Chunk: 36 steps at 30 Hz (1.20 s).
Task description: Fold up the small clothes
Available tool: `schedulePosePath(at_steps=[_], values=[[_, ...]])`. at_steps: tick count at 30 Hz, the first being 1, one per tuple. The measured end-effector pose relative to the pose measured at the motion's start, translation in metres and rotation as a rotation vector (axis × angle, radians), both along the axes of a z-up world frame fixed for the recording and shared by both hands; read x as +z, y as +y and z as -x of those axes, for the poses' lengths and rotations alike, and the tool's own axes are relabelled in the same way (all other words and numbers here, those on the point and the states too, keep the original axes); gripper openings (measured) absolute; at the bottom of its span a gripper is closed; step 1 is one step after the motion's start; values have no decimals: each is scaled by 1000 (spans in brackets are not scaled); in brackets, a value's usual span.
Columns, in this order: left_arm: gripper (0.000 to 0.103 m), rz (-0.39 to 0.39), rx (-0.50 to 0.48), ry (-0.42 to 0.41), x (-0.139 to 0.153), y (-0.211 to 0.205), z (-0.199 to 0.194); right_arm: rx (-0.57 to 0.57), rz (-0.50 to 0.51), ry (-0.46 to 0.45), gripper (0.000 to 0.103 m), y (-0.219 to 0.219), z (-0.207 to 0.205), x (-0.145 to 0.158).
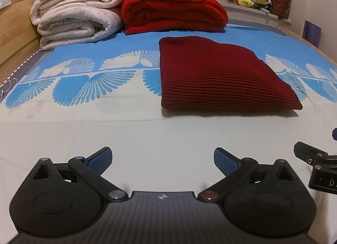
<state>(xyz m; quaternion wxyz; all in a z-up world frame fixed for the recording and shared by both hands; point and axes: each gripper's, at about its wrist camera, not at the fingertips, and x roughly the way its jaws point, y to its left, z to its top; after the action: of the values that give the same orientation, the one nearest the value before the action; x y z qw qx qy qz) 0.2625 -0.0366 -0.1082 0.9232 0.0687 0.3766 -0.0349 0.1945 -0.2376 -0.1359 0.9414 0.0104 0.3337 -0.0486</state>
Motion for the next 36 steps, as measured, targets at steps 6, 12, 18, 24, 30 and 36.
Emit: schedulePosePath(at_steps=[6, 12, 18, 24, 30, 36], values=[[103, -12, -1, 3, -2, -1, 0, 1, -7, 17, 100, -1, 0, -2], [103, -19, -8, -1, -2, -2, 0, 7, 1, 20, 100, 0, 0, -3], [103, -17, -8, 8, -3, -3, -1, 13, 7, 19, 100, 1, 0, -2], [103, -26, -9, 1, -3, -4, 0, 15, 9, 18, 100, 2, 0, -2], [103, -27, -9, 2, -4, -4, 0, 21, 11, 16, 100, 2, 0, -2], [103, -32, -13, 1, -4, -4, 0, 20, 11, 17, 100, 3, 0, -2]])
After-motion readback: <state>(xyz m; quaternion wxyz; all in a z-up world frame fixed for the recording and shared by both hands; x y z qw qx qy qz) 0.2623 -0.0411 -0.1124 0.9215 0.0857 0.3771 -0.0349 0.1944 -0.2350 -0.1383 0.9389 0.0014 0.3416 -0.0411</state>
